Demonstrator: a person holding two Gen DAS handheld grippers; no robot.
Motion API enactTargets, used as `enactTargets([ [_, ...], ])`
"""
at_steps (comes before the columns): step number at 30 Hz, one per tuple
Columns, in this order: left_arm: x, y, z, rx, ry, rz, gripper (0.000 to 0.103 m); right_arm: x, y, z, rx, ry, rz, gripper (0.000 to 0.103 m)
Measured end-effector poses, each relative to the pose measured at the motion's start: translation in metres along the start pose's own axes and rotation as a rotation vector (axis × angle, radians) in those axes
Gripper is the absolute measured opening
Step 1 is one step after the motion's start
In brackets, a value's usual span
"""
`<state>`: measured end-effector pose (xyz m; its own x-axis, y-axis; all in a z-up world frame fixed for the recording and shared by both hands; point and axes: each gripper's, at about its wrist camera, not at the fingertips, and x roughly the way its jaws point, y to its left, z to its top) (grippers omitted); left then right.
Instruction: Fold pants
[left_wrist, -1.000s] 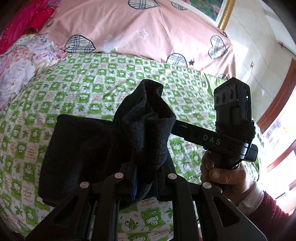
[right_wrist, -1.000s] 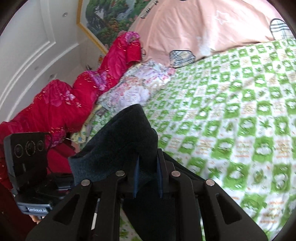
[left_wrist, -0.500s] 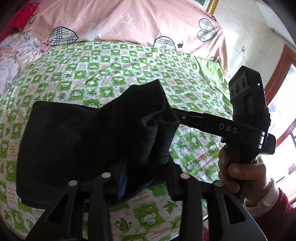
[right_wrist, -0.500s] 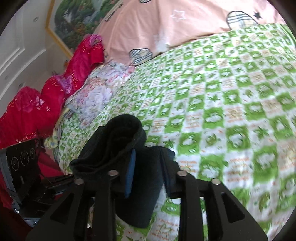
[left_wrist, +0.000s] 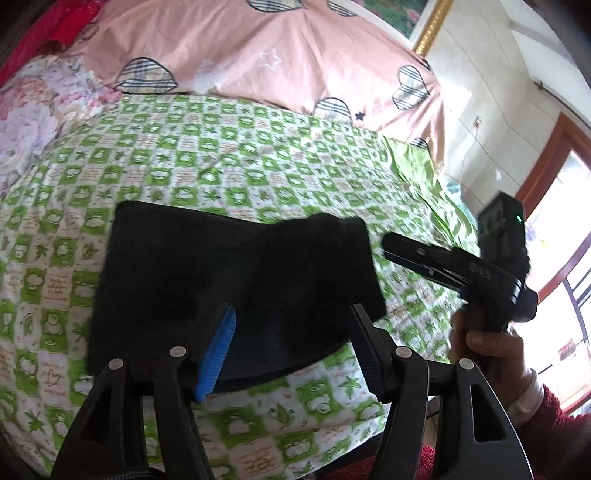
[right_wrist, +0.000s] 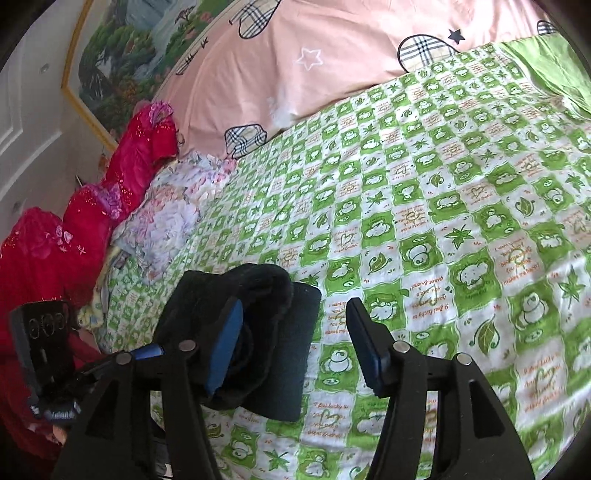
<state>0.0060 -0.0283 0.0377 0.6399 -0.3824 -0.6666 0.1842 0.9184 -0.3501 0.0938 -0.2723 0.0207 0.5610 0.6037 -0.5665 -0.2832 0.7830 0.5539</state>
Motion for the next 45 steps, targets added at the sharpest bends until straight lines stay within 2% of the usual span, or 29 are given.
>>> enactTargets([
  [4,-0.011,0.024,0.01,-0.051,-0.031,0.046,0.071,0.0,0.016,-0.007,-0.019,-0.003,0.005,0.074],
  [10,-0.012,0.06,0.026,-0.11,-0.041,0.118,0.075,0.015,0.042,-0.022,-0.117,0.038,-0.051,0.075],
  [15,0.005,0.083,0.033,-0.144,-0.001,0.156,0.076,0.025,0.041,-0.026,-0.1,0.06,-0.039,0.075],
  [22,0.032,0.108,0.037,-0.212,0.074,0.137,0.076,0.029,0.029,-0.023,-0.021,0.064,-0.019,0.074],
  [28,0.039,0.114,0.038,-0.229,0.091,0.121,0.076,0.033,0.025,-0.024,0.01,0.072,-0.006,0.073],
  [33,0.043,0.115,0.038,-0.233,0.098,0.125,0.075,0.039,0.025,-0.024,-0.002,0.077,-0.006,0.06],
  [35,0.044,0.113,0.037,-0.228,0.098,0.121,0.072,0.041,0.028,-0.025,-0.018,0.088,0.004,0.043],
  [37,0.046,0.114,0.037,-0.228,0.102,0.123,0.068,0.041,0.032,-0.025,-0.05,0.087,0.008,0.035],
  [42,0.043,0.12,0.039,-0.27,0.092,0.109,0.031,0.043,0.047,-0.017,-0.106,0.075,0.032,0.023],
  [45,0.033,0.123,0.041,-0.287,0.075,0.098,0.026,0.04,0.058,-0.007,-0.129,0.053,0.078,0.016],
])
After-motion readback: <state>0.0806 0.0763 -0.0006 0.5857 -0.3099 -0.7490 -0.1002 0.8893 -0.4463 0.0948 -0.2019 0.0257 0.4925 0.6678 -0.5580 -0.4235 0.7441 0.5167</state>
